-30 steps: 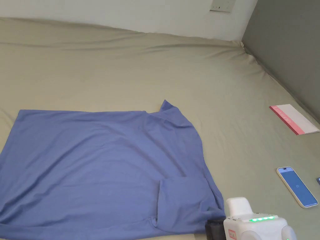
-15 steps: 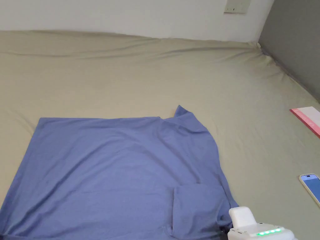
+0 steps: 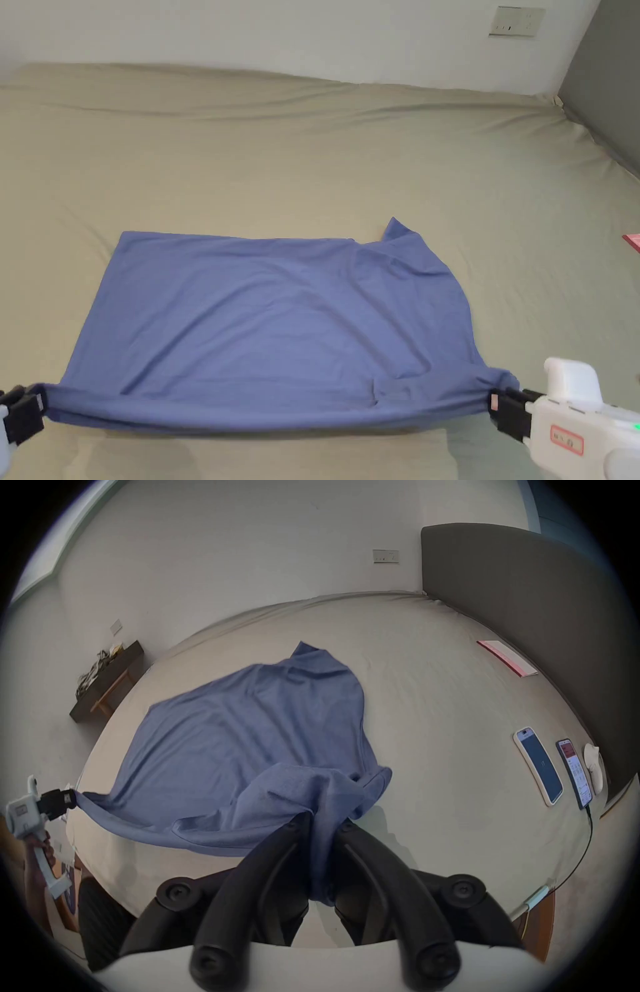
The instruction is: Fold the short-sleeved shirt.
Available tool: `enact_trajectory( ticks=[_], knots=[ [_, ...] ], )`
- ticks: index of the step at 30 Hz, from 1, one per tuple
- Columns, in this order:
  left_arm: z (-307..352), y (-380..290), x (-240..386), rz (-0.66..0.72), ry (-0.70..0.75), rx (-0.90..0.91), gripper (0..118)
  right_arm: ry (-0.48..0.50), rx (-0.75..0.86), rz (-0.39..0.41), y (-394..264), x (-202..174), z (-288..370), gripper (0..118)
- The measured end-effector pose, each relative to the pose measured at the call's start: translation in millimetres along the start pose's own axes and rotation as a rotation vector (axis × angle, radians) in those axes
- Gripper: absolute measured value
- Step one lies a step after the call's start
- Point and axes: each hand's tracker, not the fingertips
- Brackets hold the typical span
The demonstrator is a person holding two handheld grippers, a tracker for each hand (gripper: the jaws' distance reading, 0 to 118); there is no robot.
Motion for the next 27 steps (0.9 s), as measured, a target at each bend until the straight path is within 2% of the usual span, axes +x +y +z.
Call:
enact_trajectory(
  ticks=[4, 8, 18, 24, 25, 26, 27],
  knots=[
    [-27.5, 25.1, 1.1, 0.026, 0.003, 0.009, 7, -0.028, -0.005, -0.021, 24.9, 1.7, -28.1, 11],
    [-67.2, 43.0, 4.9, 0.047, 0.006, -0.019, 7, -0.054, -0.067, -0.079, 47.7, 1.9, -72.1, 11],
    [-157.2, 43.9, 10.5, 0.0, 0.087, -0.139, 7, -0.135, -0.212, -0.056, 66.7, 2.9, -175.3, 11],
    [-188.9, 38.5, 16.9, -0.061, 0.101, -0.225, 7, -0.149, -0.232, -0.089, 67.0, -1.2, -186.5, 12],
    [-190.5, 37.8, 17.9, -0.074, 0.103, -0.22, 9, -0.146, -0.219, -0.075, 68.3, -2.5, -185.1, 16],
    [-188.8, 39.9, 20.2, -0.093, 0.101, -0.2, 23, -0.172, -0.171, -0.031, 69.2, -6.3, -181.7, 36],
    [-185.4, 44.2, 23.1, -0.116, 0.108, -0.198, 47, -0.217, -0.133, 0.023, 70.2, -10.1, -178.4, 61]
  ],
)
